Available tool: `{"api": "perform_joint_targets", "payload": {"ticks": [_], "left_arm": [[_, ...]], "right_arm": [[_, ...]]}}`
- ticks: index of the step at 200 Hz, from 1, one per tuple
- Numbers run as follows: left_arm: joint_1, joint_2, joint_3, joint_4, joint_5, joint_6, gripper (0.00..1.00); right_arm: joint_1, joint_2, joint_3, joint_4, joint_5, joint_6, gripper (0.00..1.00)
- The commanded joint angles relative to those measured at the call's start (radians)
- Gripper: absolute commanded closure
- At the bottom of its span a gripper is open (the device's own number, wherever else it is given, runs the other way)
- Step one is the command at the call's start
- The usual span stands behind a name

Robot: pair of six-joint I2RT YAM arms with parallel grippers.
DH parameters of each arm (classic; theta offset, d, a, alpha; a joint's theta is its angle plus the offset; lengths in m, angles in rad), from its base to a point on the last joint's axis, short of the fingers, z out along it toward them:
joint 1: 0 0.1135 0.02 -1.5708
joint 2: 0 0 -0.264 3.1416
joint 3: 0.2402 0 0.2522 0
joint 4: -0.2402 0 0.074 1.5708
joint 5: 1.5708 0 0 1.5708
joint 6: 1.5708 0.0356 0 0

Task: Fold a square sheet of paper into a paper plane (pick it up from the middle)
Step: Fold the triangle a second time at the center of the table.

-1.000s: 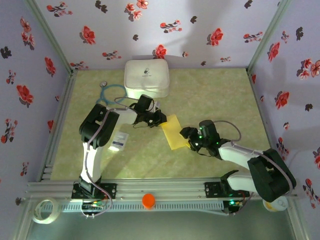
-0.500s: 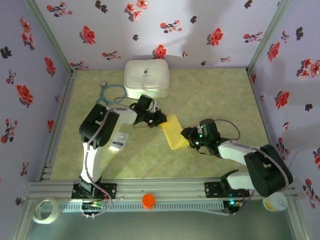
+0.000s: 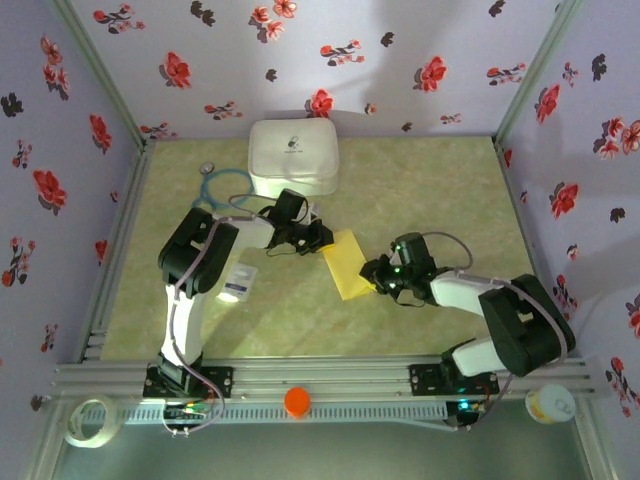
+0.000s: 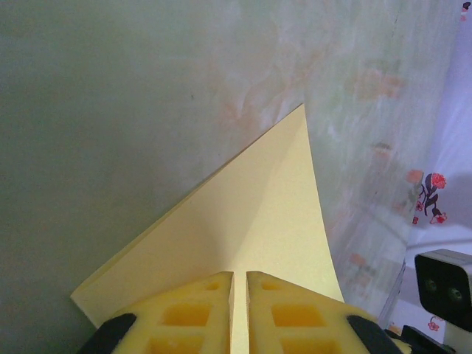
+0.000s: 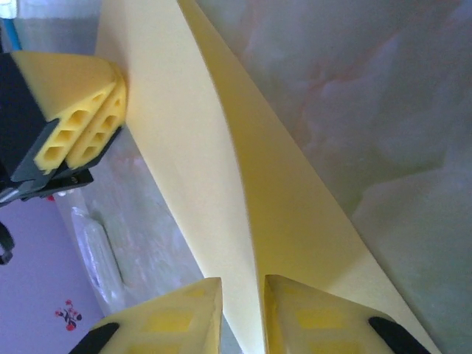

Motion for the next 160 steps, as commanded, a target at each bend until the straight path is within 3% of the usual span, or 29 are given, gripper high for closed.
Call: {"api": "perform_joint_targets", "payload": {"ticks": [1, 44, 92, 136, 160], "left_arm": [[-0.017, 0.018, -0.011, -0.07, -0.006, 0.0, 0.87], [-0.018, -0.046, -0.016, -0.066, -0.003, 0.008, 0.79], [-0.027, -0.135, -0.041, -0.071, -0.009, 0.012, 0.6], [-0.055, -0.177, -0.09, -0.056, -0.019, -0.011, 0.61], [-0.083, -0.167, -0.102, -0.061, -0.018, -0.014, 0.65]], "right_arm": [[-0.006, 0.026, 0.029, -0.046, -0.031, -0.059, 0.86], [-0.002, 0.017, -0.002, -0.012, -0.018, -0.014, 0.97], [0.049, -0.041, -0.034, 0.012, 0.077, 0.116, 0.98], [0.159, -0.077, -0.109, 0.133, 0.259, 0.389, 0.97], [0.202, -0.124, -0.138, 0.138, 0.332, 0.465, 0.95]]}}
